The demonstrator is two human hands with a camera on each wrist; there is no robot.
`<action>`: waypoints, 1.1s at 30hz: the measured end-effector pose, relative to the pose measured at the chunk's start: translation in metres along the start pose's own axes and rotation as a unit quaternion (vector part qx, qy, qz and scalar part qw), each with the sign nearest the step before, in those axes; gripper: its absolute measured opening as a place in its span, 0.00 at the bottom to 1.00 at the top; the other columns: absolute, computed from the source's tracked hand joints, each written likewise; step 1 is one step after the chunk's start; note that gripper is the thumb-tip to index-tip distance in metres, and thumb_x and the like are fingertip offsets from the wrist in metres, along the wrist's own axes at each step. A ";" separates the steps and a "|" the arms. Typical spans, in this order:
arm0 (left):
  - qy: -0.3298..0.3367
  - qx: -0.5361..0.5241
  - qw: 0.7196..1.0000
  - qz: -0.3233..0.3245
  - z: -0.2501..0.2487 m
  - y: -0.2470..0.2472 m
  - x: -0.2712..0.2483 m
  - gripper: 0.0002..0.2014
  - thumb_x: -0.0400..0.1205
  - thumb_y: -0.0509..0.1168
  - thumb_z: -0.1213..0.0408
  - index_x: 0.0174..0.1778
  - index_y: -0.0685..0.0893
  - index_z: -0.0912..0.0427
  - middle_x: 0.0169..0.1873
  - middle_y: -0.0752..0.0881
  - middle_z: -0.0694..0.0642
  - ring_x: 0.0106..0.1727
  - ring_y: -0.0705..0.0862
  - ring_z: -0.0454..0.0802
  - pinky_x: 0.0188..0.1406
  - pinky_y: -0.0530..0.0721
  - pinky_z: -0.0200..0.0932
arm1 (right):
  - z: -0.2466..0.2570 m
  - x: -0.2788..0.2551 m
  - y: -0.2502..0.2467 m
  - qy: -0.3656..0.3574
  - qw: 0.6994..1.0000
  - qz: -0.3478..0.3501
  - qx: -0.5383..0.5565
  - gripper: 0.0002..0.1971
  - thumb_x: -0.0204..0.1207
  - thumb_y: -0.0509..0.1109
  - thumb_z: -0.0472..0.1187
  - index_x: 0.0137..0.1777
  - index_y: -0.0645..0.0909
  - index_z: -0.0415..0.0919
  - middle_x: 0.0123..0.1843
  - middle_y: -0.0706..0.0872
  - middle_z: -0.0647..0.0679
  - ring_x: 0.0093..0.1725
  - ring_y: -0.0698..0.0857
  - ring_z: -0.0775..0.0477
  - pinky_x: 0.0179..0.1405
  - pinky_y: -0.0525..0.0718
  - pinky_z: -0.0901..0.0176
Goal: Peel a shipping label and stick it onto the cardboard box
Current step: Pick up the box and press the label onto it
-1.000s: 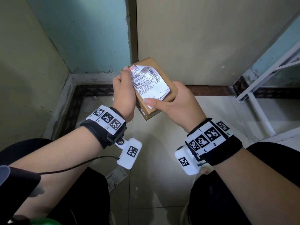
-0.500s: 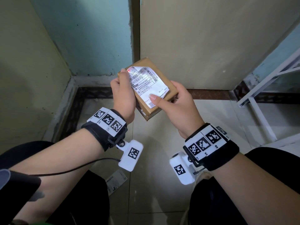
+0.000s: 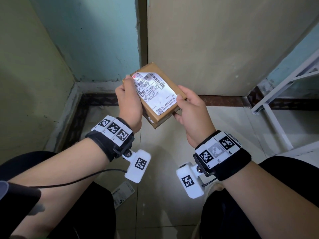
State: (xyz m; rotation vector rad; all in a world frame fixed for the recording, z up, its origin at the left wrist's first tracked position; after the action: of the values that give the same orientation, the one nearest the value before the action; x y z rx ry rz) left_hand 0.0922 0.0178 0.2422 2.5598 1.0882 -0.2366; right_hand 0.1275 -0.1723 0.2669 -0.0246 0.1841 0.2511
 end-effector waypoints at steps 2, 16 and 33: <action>0.001 0.012 1.000 -0.002 -0.001 0.000 -0.002 0.39 0.81 0.54 0.31 0.75 0.77 0.62 0.67 0.91 0.66 0.64 0.96 0.60 0.46 0.88 0.49 | -0.002 0.001 0.000 0.004 1.000 -0.004 0.001 0.20 0.93 0.62 0.36 0.82 0.79 0.50 0.71 0.90 0.52 0.69 0.89 0.54 0.77 0.85 0.43; -0.011 0.060 0.998 0.014 0.005 0.002 -0.006 0.30 0.90 0.55 0.35 0.75 0.75 0.57 0.64 0.90 0.58 0.63 0.94 0.55 0.60 0.94 0.57 | 0.013 -0.013 0.003 -0.062 0.952 -0.006 -0.300 0.20 0.87 0.66 0.55 0.75 0.74 0.49 0.65 0.88 0.54 0.60 0.88 0.48 0.59 0.87 0.46; 0.021 0.103 0.993 0.048 0.000 0.006 -0.010 0.47 0.76 0.56 0.26 0.74 0.82 0.66 0.64 0.92 0.68 0.61 0.96 0.60 0.55 0.94 0.56 | 0.019 -0.015 -0.010 -0.081 0.920 -0.072 -0.377 0.37 0.69 0.71 0.82 0.55 0.75 0.47 0.50 0.88 0.54 0.49 0.88 0.47 0.46 0.88 0.46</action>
State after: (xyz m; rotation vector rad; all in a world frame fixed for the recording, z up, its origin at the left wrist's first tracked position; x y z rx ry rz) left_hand 0.0896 0.0079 0.2464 2.8043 0.9989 -0.2851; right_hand 0.1194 -0.1847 0.2880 -0.7810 -0.0905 0.1630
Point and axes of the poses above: each hand's wrist, its own x-axis towards the middle knuckle, its own y-axis out of the palm, z = x × y, the point moved 7 cm from there along x, towards the middle knuckle
